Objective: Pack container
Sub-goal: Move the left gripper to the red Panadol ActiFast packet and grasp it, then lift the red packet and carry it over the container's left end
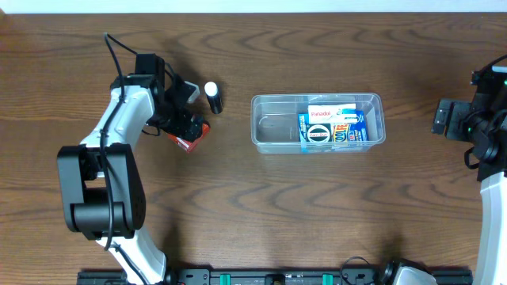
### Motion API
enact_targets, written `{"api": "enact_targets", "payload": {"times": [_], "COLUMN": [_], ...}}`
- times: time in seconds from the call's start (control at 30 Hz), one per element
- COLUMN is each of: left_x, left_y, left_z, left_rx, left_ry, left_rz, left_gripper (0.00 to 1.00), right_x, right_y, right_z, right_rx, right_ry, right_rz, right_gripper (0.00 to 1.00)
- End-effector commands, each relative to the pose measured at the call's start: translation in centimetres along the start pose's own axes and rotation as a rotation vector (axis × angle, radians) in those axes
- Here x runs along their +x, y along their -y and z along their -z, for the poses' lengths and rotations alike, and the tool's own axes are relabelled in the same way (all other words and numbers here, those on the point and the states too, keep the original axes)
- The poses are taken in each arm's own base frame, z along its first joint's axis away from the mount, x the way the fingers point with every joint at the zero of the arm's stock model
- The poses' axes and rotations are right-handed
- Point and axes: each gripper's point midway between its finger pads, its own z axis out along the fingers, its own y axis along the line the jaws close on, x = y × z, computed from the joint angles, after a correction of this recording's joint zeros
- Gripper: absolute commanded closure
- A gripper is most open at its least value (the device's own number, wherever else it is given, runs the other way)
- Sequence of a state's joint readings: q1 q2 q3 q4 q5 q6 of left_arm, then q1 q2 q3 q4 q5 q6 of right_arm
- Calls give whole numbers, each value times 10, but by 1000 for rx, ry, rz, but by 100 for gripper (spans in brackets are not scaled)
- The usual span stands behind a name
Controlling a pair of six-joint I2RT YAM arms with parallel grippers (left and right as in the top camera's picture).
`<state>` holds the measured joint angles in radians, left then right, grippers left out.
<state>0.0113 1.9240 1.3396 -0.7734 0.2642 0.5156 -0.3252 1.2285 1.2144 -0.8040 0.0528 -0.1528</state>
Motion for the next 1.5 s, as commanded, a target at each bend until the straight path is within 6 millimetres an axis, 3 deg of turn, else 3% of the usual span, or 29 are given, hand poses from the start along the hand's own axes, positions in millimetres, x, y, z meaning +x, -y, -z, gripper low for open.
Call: {"api": "enact_targets", "payload": {"times": [0.0, 0.27, 0.47, 0.73, 0.83, 0.97, 1.27, 1.47], "left_x": [-2, -5, 2, 3, 3, 3, 2, -7], "left_y": [3, 0, -2, -2, -2, -2, -1, -6], "left_z": [-10, -19, -36, -38, -38, -38, -34, -6], "left_rx": [23, 21, 39, 39, 39, 39, 37, -31], "left_ry": [-8, -4, -38, -44, -44, -45, -41, 3], "left_rz": [-79, -99, -90, -89, -89, -89, -89, -20], "left_gripper": [2, 2, 2, 0, 6, 30, 30, 30], "right_x": [-2, -2, -2, -2, -2, -2, -2, -2], "right_y": [3, 3, 3, 3, 3, 3, 3, 3], "right_z": [2, 2, 2, 2, 2, 2, 2, 2], "right_rx": [6, 6, 6, 6, 6, 6, 6, 6], "right_ry": [7, 7, 7, 7, 7, 7, 7, 7], "right_rz": [-24, -24, -24, -24, -24, -24, -24, -24], "right_gripper": [1, 1, 1, 1, 1, 1, 1, 1]}}
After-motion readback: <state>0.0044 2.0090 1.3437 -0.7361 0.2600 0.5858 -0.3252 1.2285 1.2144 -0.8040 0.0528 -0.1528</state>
